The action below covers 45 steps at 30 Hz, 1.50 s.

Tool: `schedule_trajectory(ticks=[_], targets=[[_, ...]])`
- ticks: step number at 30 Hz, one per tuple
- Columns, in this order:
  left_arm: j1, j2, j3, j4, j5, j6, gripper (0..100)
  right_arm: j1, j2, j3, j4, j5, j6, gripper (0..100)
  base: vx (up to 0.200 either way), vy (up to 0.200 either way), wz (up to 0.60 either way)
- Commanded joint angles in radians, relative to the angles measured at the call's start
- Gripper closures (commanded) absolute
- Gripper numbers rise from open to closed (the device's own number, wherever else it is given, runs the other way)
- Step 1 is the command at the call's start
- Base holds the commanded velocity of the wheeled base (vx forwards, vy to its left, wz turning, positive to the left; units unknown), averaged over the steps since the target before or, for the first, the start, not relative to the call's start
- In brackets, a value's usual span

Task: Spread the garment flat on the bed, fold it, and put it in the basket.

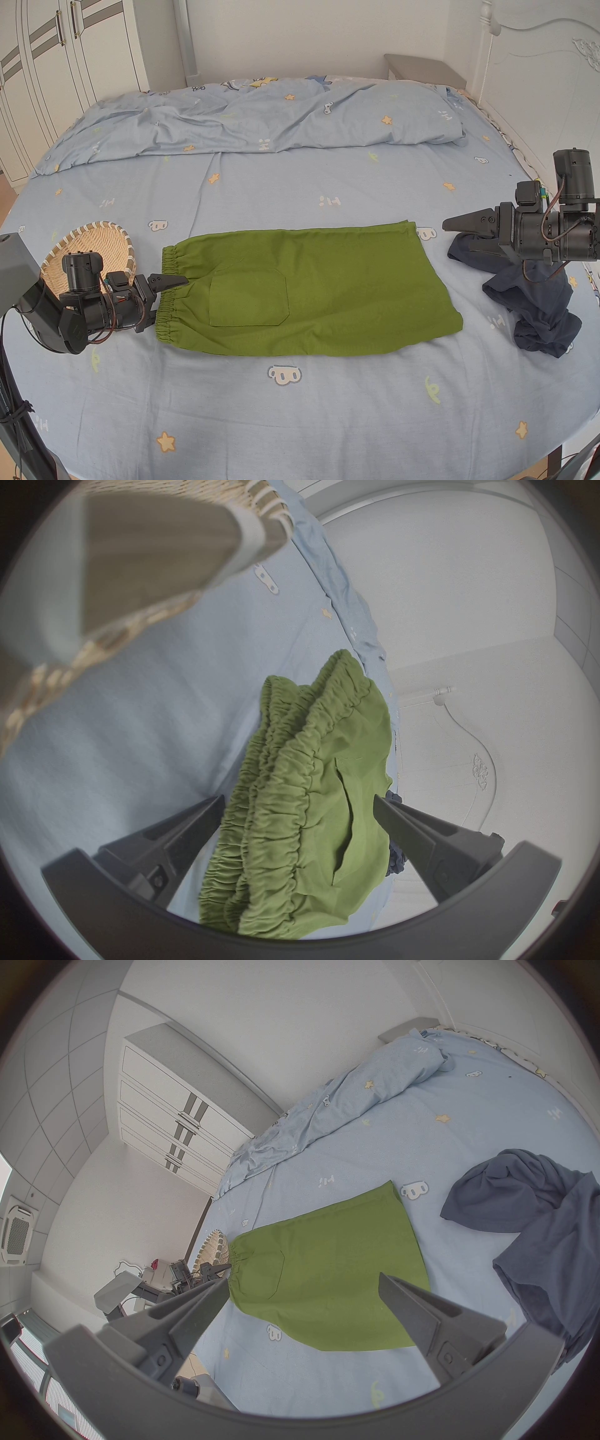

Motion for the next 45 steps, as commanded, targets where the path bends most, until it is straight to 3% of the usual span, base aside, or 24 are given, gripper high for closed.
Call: schedule_trajectory(ticks=[1, 17, 18, 28, 35, 45], targets=[[-0.017, 0.009, -0.005, 0.000, 0.003, 0.000, 0, 0.001, 0.002, 0.003, -0.002, 0.000, 0.000, 0, 0.000, 0.000, 0.00], [-0.038, 0.037, -0.043, -0.025, 0.018, -0.017, 0, -0.001, 0.013, 0.001, -0.009, 0.000, 0.000, 0, 0.000, 0.000, 0.00], [-0.037, 0.038, -0.043, -0.025, 0.016, -0.017, 100, -0.004, 0.019, 0.000, -0.009, 0.002, 0.000, 0, 0.000, 0.000, 0.00], [-0.028, 0.034, -0.049, -0.026, 0.016, -0.019, 100, -0.053, 0.194, -0.043, -0.006, 0.002, -0.032, 0, 0.000, 0.000, 0.00], [-0.023, 0.030, -0.046, -0.026, 0.013, -0.019, 100, -0.097, 0.396, -0.101, 0.024, 0.002, -0.111, 0, 0.000, 0.000, 0.00], [-0.023, 0.024, -0.041, -0.026, 0.013, -0.019, 100, -0.096, 0.457, -0.128, 0.030, 0.002, -0.112, 0, 0.000, 0.000, 0.00]])
